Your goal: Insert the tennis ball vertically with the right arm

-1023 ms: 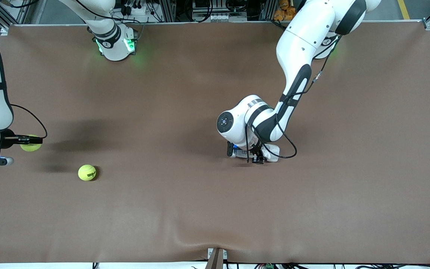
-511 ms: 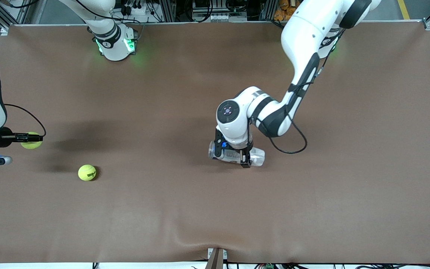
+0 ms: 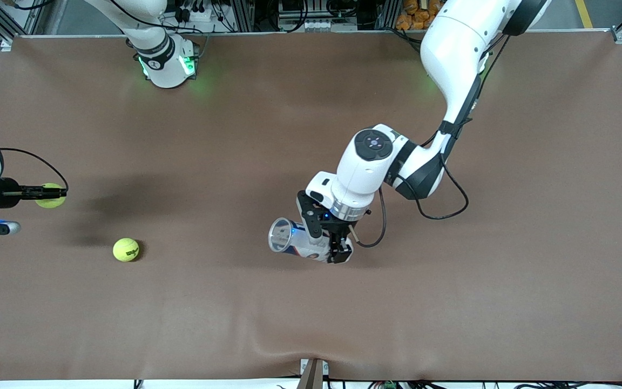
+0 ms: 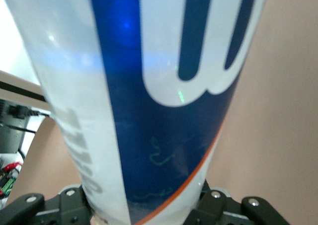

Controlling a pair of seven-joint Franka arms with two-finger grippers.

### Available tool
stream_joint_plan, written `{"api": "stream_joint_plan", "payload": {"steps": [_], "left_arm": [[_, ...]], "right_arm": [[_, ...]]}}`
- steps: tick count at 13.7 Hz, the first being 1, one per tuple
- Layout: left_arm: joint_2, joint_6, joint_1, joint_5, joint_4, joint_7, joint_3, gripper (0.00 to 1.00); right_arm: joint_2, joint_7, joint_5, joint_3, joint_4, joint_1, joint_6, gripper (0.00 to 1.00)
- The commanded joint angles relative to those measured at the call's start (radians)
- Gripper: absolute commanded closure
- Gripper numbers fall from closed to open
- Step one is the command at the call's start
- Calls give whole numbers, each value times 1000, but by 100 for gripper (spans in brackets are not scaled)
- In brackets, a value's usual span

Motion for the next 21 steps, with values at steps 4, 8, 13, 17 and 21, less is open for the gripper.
{"api": "stream_joint_plan", "payload": {"steps": [4,8,13,17,21], "left_arm": [[88,538,-73,-298,-67,-53,-33,24],[216,799,-156,-413,-62,-67,-38,23],[291,905,-263,-562,-55,-102,-36,21],[332,948,-297,-578,-58,-127,-36,21],[354,948,-301,-578,-56,-125,-35,20]], "right_arm": [[-45,89,46,2,3,33,-71,32],[-69,196,79,3,3,83,-114,32],[-105,438,164,3,27,198,-185,32],[-105,673,307,3,49,327,-192,32],[-97,937,439,2,81,468,-171,32]]}}
